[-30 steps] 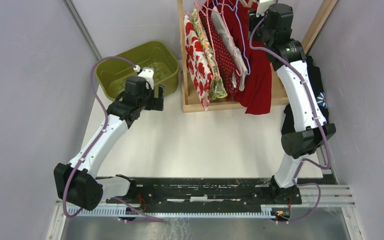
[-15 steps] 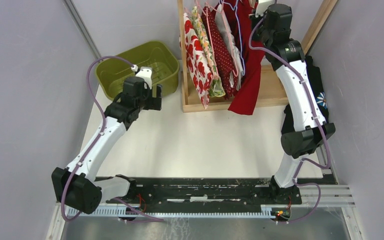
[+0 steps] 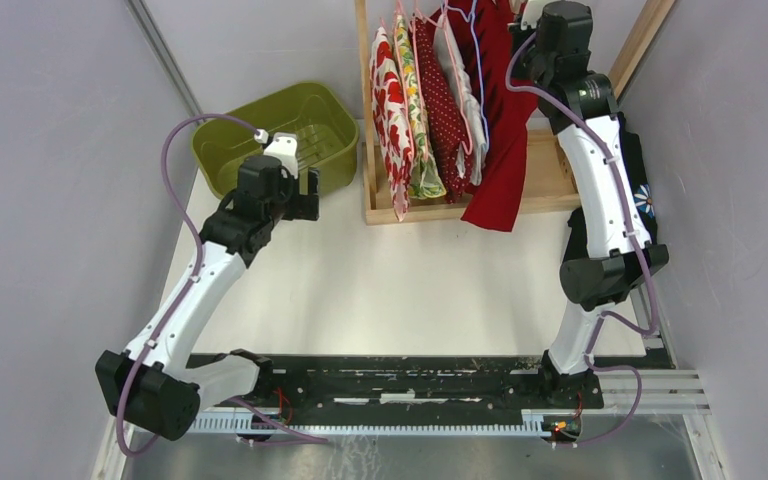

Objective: Remove the skirt from the hanger
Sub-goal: Pick up the hanger from the clothesline.

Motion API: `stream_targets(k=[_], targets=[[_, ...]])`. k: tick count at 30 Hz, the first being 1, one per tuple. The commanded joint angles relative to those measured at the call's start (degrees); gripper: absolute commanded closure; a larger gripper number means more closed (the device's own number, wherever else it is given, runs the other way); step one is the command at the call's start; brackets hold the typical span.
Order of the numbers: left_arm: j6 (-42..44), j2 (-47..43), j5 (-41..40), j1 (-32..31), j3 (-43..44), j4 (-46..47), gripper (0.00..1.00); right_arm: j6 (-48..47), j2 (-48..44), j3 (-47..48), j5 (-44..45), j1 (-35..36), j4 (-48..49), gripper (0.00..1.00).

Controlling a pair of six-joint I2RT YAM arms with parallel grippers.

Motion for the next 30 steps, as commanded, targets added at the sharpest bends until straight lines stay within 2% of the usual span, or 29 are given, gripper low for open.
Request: stream_targets(k=[1, 5, 15, 21, 28, 29, 30], targets=[[1.69, -2.08, -1.04, 0.07, -0.27, 0.39, 0.0, 2.57, 0.89, 1.56, 1.63, -1.12, -7.84, 0.99], [1.87, -2.67, -1.13, 0.06, -0.78, 0.41, 0.0, 3.56, -0.53, 1.9, 0.69, -1.0, -10.35, 0.99], [2.19, -3.79, -0.93, 0.07, -2.52, 1.29, 0.0, 3.31, -1.18, 10.01, 0.79, -0.07, -12.77, 0.99], [2.54, -4.37, -1.67, 0.09, -2.73, 1.07, 0.0, 4.27, -0.19, 8.81, -0.68, -0.07, -14.91, 0.99], [1.79, -5.11, -1.66, 0.06, -3.24, 0.94, 0.0, 4.44, 0.59, 7.74, 1.7, -0.2, -14.73, 0.99], [1.65, -5.08, -1.6, 0.06, -3.23, 0.91, 0.0, 4.69, 0.99, 8.39, 1.83, -0.1, -14.98, 0.97], [1.62, -5.2, -1.55, 0.06, -3.25, 0.78, 0.0, 4.87, 1.41, 9.13, 1.85, -0.13, -15.36, 0.89]])
